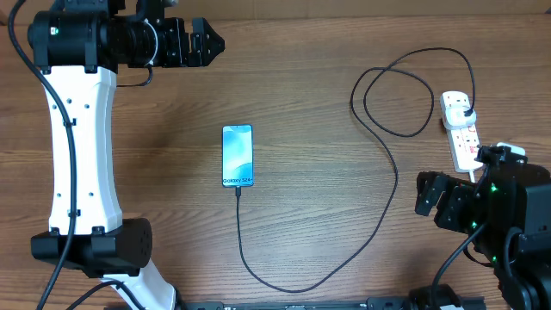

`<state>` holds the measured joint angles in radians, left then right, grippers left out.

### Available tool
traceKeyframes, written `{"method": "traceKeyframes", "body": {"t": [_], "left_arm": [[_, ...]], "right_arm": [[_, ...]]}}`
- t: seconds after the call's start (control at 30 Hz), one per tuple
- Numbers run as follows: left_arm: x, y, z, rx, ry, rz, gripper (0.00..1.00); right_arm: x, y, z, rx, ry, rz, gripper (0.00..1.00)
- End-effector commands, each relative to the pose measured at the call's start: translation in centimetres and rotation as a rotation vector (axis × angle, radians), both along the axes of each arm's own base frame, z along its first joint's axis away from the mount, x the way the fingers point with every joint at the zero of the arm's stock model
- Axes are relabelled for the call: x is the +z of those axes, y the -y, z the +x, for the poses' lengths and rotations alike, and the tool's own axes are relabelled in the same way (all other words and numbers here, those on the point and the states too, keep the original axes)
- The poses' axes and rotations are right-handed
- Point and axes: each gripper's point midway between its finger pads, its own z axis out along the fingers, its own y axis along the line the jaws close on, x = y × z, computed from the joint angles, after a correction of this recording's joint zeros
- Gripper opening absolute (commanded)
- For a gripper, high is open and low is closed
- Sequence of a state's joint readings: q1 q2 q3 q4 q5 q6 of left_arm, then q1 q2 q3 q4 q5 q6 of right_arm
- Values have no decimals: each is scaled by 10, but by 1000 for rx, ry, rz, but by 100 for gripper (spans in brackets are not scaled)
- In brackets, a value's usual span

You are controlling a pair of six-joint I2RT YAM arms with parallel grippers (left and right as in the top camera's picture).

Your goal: Plug charger to phone and switch on socket

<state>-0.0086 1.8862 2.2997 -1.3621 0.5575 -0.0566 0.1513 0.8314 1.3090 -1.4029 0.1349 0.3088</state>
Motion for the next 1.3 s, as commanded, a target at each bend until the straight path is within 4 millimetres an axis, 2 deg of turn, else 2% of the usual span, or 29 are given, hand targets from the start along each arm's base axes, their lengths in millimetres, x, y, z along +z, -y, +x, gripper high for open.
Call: {"method": "traceKeyframes", "body": {"t": [0.0, 0.13, 0.27, 0.57, 0.67, 0.97, 1.27], "left_arm": [[3, 0, 1, -1, 8, -9, 100], [3, 0, 1, -1, 8, -9, 100], [3, 0, 1, -1, 8, -9, 100], [3, 0, 1, -1, 8, -9, 100], [3, 0, 1, -1, 8, -9, 100], [3, 0, 1, -1, 8, -9, 100], [3, 0, 1, -1, 9, -8, 100]], "right_arm": [[4, -2, 6, 7, 33, 4, 100], [6, -4, 22, 6, 127, 15, 100], [-2, -6, 37, 6, 268, 38, 100], [-44, -8, 44, 12, 585, 83, 100], [-62, -17, 46, 102, 675, 44, 100], [-97, -27, 51, 174, 799, 22, 100], [-110, -27, 54, 172, 850, 25, 100]]}}
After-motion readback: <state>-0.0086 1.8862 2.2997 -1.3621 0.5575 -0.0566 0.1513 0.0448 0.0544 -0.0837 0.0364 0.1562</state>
